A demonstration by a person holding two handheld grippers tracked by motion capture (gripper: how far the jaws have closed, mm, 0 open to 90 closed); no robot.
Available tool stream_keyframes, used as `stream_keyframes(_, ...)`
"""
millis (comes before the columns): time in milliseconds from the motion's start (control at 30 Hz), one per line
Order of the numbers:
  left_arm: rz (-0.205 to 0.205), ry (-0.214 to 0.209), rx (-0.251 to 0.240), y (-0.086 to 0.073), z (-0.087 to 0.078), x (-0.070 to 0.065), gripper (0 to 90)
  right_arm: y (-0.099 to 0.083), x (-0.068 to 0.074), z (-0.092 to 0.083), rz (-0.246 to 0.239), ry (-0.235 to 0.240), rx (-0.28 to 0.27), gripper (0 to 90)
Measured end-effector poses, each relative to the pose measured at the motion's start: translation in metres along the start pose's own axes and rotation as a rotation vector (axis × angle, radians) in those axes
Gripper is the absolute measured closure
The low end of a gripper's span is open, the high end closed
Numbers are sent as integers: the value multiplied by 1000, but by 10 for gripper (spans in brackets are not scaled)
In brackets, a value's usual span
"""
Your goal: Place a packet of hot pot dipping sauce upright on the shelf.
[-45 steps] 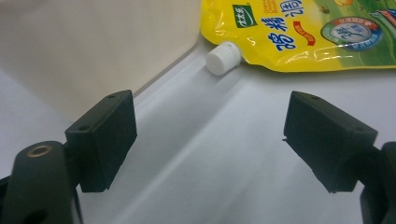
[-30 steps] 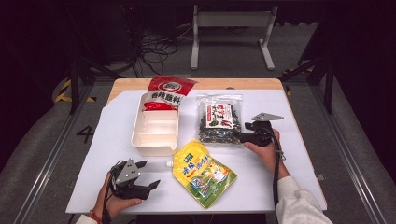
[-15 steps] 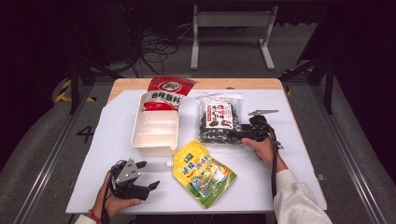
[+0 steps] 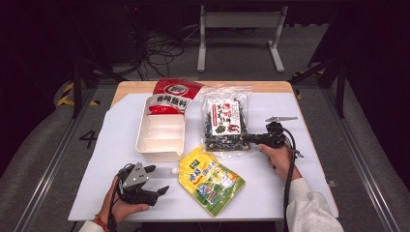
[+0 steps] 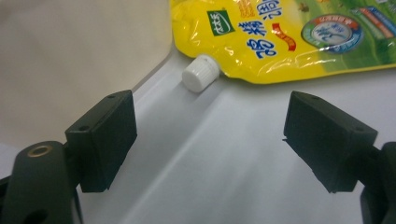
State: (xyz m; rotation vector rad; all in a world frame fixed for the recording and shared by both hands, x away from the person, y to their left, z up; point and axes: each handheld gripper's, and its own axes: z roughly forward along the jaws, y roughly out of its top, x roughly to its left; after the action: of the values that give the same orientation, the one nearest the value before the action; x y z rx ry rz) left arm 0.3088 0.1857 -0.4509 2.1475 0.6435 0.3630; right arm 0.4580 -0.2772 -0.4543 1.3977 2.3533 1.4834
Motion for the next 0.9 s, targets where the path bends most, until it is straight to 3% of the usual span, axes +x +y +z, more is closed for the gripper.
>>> stream_keyframes(233,13,-26,-60,19,-2,-3,182,-8,15,-12,-77,-41,-54,851)
stream_keyframes(467,14,-94,-128,62,7,0,167,-13,29,-31,-183,-69,-131,854)
stream_keyframes(533,14,-86,-130,80,15,0,157,-15,31,-37,-204,-63,-157,856)
stream_keyframes(633,-41,-129,-140,102,33,5,142,-18,33,-44,-228,-56,-174,858)
stream_keyframes(667,-54,-125,-136,108,39,6,141,-19,34,-46,-242,-56,-180,859)
stream_keyframes(900,-69,-149,-113,137,80,1,124,-24,45,-63,-312,-51,-211,862)
